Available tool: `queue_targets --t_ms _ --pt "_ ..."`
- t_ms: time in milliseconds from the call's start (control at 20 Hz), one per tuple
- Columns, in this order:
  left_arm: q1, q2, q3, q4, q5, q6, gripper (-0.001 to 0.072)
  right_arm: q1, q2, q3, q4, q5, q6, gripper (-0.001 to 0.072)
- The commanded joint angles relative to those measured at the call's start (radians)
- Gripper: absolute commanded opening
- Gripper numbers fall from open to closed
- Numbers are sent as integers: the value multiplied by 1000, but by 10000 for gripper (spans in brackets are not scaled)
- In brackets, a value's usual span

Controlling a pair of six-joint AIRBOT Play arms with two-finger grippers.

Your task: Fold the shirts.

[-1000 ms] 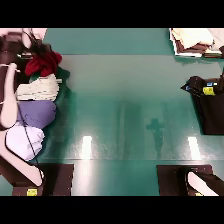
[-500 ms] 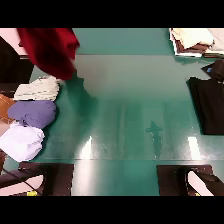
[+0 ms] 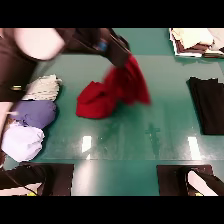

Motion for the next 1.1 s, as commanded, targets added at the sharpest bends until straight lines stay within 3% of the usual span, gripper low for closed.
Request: queue_targets --t_ms 0,150,250,450,700,1050 --pt "16 -45 -8 -12 17 -44 398 0 -19 50 -2 75 0 21" --pt "222 -45 -11 -12 -165 -137 398 0 -19 49 -2 79 0 21" --pt "360 -45 -65 -36 -233 -151 398 0 -20 49 -2 78 0 21" --pt "552 -46 -341 -192 -184 -150 398 0 -22 49 -2 78 0 21" --pt "587 -76 -675 -268 -14 -137 398 0 -24 49 -2 78 0 22" --pt "568 -190 -706 -466 12 -42 397 0 -24 49 -2 78 0 21"
